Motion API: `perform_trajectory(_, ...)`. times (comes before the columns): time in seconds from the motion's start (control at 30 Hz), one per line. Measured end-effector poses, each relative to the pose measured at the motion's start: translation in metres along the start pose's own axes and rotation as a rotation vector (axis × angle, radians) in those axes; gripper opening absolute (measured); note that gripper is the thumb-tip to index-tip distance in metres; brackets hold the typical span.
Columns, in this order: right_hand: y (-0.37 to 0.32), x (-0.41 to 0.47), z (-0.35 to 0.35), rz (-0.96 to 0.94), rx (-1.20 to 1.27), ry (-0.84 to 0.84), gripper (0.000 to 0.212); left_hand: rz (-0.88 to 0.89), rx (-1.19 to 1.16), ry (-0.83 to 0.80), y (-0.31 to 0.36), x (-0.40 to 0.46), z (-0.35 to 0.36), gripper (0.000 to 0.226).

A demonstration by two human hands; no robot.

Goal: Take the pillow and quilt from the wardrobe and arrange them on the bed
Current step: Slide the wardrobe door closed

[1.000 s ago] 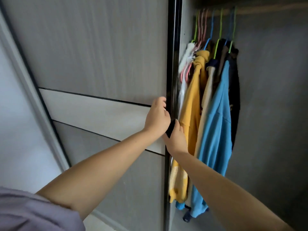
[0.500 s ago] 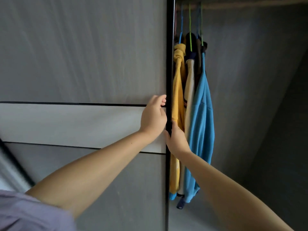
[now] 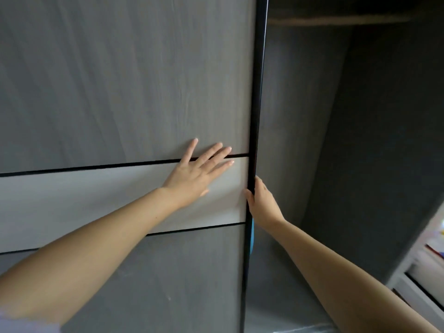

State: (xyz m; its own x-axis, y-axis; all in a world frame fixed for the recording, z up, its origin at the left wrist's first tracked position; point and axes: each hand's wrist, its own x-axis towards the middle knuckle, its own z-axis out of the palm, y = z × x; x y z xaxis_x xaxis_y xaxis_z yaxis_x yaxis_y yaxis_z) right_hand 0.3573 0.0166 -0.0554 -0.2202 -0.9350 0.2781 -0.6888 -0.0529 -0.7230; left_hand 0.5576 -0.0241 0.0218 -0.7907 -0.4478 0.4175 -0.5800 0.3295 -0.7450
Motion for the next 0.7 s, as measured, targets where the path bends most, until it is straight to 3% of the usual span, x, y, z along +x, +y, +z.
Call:
perform_trajectory(0.2, 0.032, -0.004, -0.037, 0.17, 0.04, 0.235, 0.049, 0.019, -0.008, -0.019, 0.008, 0.032, -0.004, 0.118)
perform_trajectory(0.33, 0.027, -0.003, -0.046, 0.323, 0.178, 0.417, 0.063, 0.051, -0.042, 0.001, 0.021, 0.064, -0.01, 0.121)
perform_trajectory(0.53, 0.025, -0.006, -0.041, 0.367, 0.287, 0.316, 0.086, 0.103, -0.094, 0.038, 0.057, 0.12, -0.025, 0.116)
perform_trajectory(0.7, 0.046, 0.007, -0.054, 0.491, 0.5, 0.366, 0.1, 0.121, -0.133, 0.055, 0.086, 0.158, -0.042, 0.109)
